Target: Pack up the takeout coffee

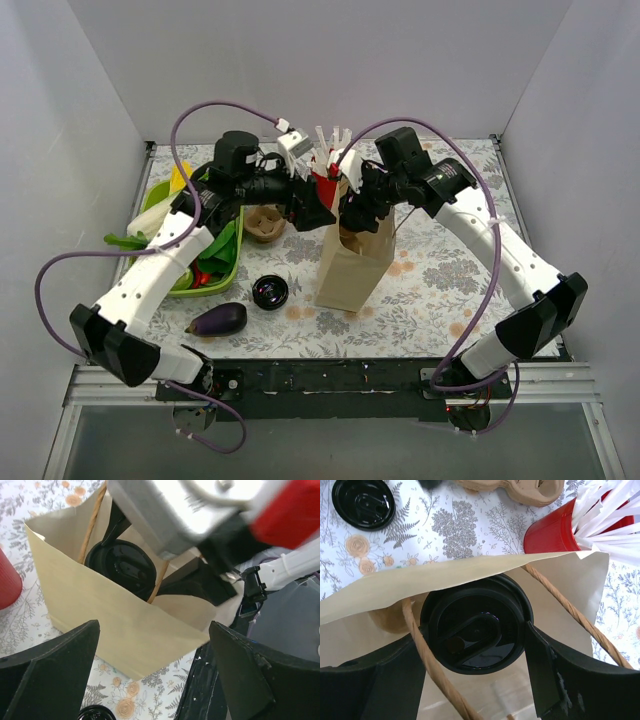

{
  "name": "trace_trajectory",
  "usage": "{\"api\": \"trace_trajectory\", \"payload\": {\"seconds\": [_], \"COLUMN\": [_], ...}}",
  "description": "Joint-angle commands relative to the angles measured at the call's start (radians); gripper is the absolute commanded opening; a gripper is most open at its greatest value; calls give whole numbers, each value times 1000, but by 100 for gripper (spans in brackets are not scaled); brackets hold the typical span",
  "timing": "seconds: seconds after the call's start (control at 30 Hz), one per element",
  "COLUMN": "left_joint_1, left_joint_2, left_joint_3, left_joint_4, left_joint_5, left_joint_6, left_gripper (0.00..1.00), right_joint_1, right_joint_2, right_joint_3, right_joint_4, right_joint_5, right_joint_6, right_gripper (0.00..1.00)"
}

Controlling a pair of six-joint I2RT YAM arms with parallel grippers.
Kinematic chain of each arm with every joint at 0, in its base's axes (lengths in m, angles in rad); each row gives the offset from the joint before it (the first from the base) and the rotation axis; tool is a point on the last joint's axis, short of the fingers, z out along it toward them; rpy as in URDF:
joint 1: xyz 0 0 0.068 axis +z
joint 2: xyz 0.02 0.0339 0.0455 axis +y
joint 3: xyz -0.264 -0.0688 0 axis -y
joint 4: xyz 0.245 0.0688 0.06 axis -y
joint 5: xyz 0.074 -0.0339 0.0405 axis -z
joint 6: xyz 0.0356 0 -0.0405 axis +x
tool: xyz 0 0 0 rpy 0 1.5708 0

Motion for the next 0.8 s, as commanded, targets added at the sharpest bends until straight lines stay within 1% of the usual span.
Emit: {"api": "trace_trajectory", "payload": {"seconds": [0.0, 0.03, 0.1, 0.2, 0.23, 0.27, 0.4, 0.5, 0.6, 0.63, 0.7, 0.73, 0.77], "left_joint_1": [-44, -51, -56, -74, -83, -82, -83, -83, -82, -80, -76, -76, -76], "left_joint_2": [48, 50, 67, 102, 110, 122, 133, 127, 125, 128, 131, 134, 137], "left_joint_3": [43, 35, 27, 44, 49, 52, 70, 66, 67, 72, 82, 87, 93], "left_joint_4": [-18, -9, 9, 9, 6, -6, -37, -55, -55, -55, -49, -47, -43], "left_joint_5": [-92, -137, -172, -208, -237, -295, -400, -481, -521, -526, -520, -517, -514], "left_joint_6": [-88, -113, -185, -219, -222, -222, -196, -139, -81, -73, -41, -32, -21], "left_gripper": [92, 91, 91, 90, 90, 89, 85, 82, 73, 68, 61, 55, 53], "right_joint_1": [2, 2, 2, 0, 2, 2, 2, 2, -1, -1, -6, -8, -11], "right_joint_2": [12, 21, 30, 52, 61, 63, 67, 64, 52, 49, 43, 40, 35], "right_joint_3": [71, 78, 97, 121, 126, 128, 132, 129, 111, 108, 102, 101, 100], "right_joint_4": [54, 63, 74, 77, 74, 77, 88, 86, 81, 80, 72, 62, 57], "right_joint_5": [-1, 7, 33, 42, 39, 39, 57, 68, 76, 76, 76, 76, 73], "right_joint_6": [113, 123, 163, 197, 200, 203, 215, 197, 162, 151, 124, 114, 98], "right_gripper": [1, 1, 1, 1, 1, 1, 1, 1, 1, 1, 1, 1, 1]}}
